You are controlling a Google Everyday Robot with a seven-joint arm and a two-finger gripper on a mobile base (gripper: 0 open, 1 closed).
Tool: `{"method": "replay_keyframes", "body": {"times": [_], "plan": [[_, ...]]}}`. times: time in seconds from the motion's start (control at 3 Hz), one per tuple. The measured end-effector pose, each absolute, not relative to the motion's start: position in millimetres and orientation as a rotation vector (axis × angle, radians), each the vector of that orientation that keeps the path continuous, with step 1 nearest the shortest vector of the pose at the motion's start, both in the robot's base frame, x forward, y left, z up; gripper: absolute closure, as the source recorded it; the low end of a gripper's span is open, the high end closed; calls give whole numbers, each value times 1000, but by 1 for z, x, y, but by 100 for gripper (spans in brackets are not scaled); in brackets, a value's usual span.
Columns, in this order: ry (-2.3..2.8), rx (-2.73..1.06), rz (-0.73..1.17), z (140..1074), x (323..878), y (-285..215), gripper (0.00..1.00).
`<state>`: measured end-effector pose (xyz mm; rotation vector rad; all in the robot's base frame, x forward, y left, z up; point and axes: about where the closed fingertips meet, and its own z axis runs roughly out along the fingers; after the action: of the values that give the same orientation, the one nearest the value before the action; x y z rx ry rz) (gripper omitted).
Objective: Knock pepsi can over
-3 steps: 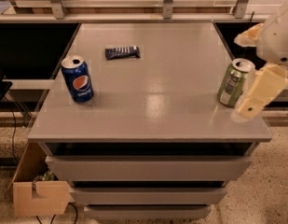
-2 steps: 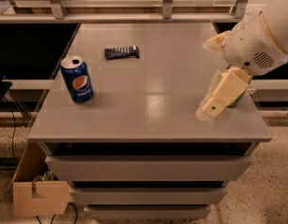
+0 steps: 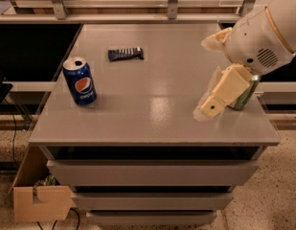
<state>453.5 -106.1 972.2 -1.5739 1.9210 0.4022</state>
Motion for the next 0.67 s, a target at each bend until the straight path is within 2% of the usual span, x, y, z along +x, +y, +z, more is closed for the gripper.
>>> {"method": "replay_keyframes", "body": {"times": [0.67], "plan": [[1706,-1501,531,973,499,-53,0]]}}
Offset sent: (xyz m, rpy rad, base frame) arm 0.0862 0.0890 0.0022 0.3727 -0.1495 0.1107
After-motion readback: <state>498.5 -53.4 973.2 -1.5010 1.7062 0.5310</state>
